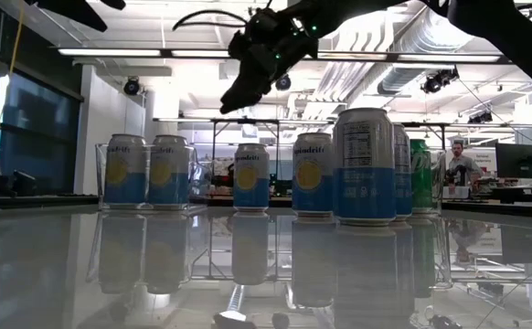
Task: Sort soda cans
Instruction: Put the blue-white soda can into the top left transparent bin
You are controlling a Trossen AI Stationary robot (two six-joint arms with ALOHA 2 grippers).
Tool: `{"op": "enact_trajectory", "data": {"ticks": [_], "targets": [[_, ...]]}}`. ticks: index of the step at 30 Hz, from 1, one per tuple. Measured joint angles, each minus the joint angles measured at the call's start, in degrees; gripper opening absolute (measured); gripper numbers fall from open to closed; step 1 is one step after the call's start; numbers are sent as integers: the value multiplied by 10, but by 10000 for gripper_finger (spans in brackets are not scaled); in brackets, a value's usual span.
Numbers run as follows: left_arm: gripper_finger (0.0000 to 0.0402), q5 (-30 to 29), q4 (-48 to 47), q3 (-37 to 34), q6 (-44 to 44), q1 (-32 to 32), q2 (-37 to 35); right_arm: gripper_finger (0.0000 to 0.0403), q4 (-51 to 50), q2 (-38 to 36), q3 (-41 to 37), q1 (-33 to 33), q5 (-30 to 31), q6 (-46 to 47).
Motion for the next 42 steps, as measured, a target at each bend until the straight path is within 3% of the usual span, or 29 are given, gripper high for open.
{"op": "enact_trajectory", "data": {"ticks": [7, 24, 35, 38, 42], "targets": [[355, -38, -4, 0, -99, -61, 53, 320, 2, -9, 0, -37, 0, 23], [355, -84, -16, 0, -299, -120, 188, 317, -218, -31, 0, -36, -5, 12], [355, -124, -17, 0, -369, -109, 253, 310, -254, -172, -4, -29, 32, 49], [355, -130, -19, 0, -369, -95, 261, 310, -200, -246, -83, -10, 13, 55], [355, -140, -20, 0, -367, -79, 270, 309, -22, -377, -299, 11, 19, 106]]}}
